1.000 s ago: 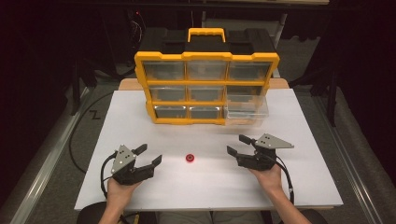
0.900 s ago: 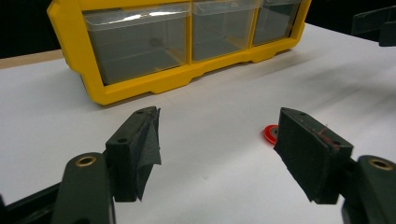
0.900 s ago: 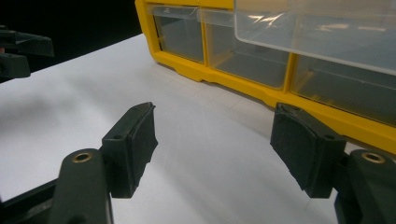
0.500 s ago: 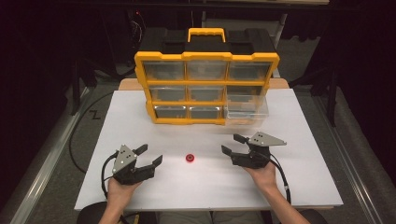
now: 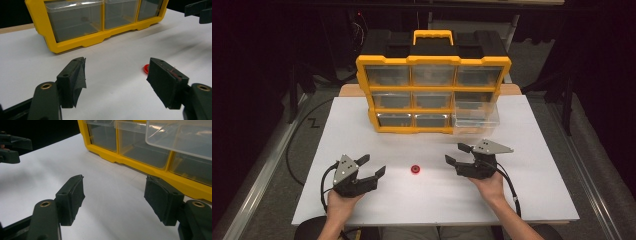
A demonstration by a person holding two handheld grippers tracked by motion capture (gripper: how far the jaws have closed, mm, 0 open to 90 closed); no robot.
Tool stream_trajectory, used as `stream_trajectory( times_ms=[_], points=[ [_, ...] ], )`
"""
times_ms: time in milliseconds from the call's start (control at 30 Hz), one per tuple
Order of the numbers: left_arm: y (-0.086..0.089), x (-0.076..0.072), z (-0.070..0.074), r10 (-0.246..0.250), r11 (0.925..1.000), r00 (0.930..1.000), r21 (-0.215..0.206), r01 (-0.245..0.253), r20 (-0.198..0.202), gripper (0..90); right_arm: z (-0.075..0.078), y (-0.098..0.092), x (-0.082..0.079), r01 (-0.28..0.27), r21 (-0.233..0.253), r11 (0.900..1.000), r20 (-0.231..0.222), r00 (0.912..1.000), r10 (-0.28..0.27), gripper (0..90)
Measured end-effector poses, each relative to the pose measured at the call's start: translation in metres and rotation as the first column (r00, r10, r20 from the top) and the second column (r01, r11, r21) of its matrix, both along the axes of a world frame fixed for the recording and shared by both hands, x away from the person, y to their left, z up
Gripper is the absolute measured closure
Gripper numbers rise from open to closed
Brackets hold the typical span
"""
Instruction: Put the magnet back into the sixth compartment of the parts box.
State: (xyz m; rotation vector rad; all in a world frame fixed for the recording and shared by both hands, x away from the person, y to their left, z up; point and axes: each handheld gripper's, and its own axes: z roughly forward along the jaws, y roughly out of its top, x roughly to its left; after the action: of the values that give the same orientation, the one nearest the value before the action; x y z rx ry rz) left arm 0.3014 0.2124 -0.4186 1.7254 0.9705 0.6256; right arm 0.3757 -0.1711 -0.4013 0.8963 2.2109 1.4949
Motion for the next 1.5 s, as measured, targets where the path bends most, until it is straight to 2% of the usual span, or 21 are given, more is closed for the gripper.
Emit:
stream_trajectory(
  times_ms=[533,800,1200,1500],
  points=[
    [0.000,0.001,0.000,0.001,1.0000,1.0000,-0.004,-0.001,-0.006,30.9,0.009,0.013,0.005,-0.031,-0.050,0.998,-0.053,0.9982,0.029,36.4],
    [0.000,0.001,0.000,0.002,1.0000,1.0000,-0.006,-0.002,-0.007,30.9,0.013,0.023,0.008,-0.051,-0.105,0.993,-0.091,0.9950,0.042,37.7],
    [0.001,0.000,0.000,-0.003,1.0000,1.0000,-0.008,0.003,-0.006,30.2,0.016,0.032,0.015,-0.056,-0.175,0.983,-0.159,0.9868,0.028,40.8],
    [0.001,0.000,0.000,-0.003,1.0000,1.0000,-0.009,0.003,-0.009,30.2,0.018,0.039,0.020,-0.081,-0.234,0.969,-0.225,0.9740,0.027,44.2]
  ],
)
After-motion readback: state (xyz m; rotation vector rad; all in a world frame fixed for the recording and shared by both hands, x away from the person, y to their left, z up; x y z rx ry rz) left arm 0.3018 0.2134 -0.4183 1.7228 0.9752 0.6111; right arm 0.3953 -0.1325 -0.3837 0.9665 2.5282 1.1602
